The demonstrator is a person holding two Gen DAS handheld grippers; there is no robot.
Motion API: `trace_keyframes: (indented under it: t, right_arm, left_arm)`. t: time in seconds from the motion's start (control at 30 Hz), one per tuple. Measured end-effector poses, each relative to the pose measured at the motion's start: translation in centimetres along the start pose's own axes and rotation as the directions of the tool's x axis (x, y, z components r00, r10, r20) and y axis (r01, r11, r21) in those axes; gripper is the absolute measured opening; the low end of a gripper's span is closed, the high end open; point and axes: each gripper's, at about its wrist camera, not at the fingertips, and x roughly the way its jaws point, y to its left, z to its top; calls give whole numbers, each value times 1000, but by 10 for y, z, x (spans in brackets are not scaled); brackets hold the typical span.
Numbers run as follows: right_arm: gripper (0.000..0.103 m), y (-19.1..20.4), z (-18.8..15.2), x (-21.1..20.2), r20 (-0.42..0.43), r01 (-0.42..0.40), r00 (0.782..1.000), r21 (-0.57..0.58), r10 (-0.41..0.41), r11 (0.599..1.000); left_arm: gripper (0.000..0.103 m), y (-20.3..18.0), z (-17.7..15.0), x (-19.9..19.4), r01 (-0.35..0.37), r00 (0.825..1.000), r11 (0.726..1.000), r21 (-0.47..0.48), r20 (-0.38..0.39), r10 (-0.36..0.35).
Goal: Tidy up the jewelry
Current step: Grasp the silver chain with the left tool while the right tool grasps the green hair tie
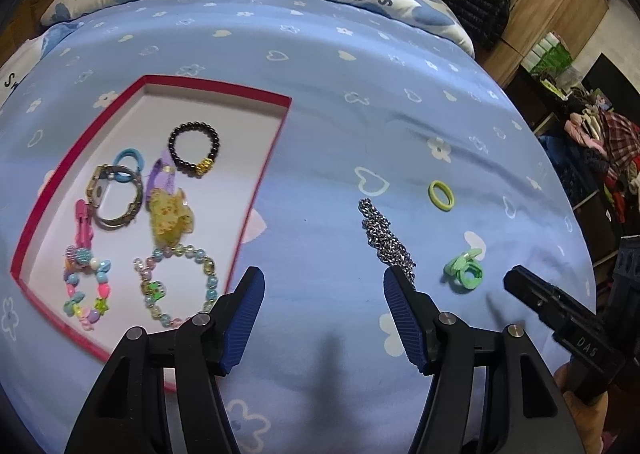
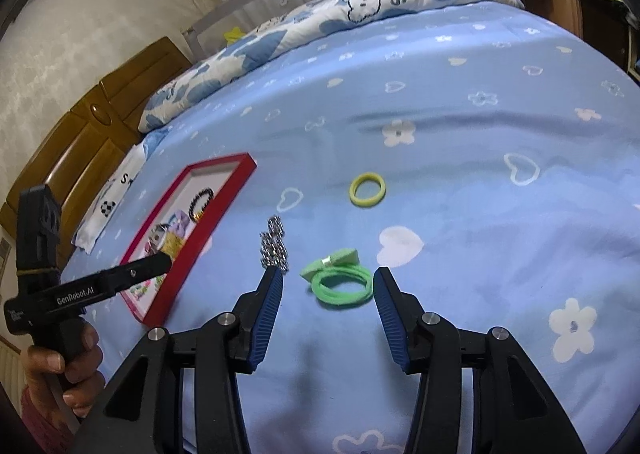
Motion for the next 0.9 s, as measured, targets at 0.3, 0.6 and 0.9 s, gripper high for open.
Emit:
trace_keyframes:
  t: [0.3, 0.6, 0.9]
  right_arm:
    - [49, -10, -2, 27, -61, 36, 997, -29, -38, 999]
    - [6, -14, -2, 42, -86, 70, 994, -49, -74, 996]
    - [6, -25, 4, 28, -40, 57, 998, 10, -56, 998]
  left_arm:
    - [62, -19, 13, 38, -1, 999, 999, 44, -49, 3]
    - [63, -39, 26, 86, 20, 995, 997, 80, -103, -12]
    - [16, -60, 27, 125, 10, 996, 983, 184, -94, 8]
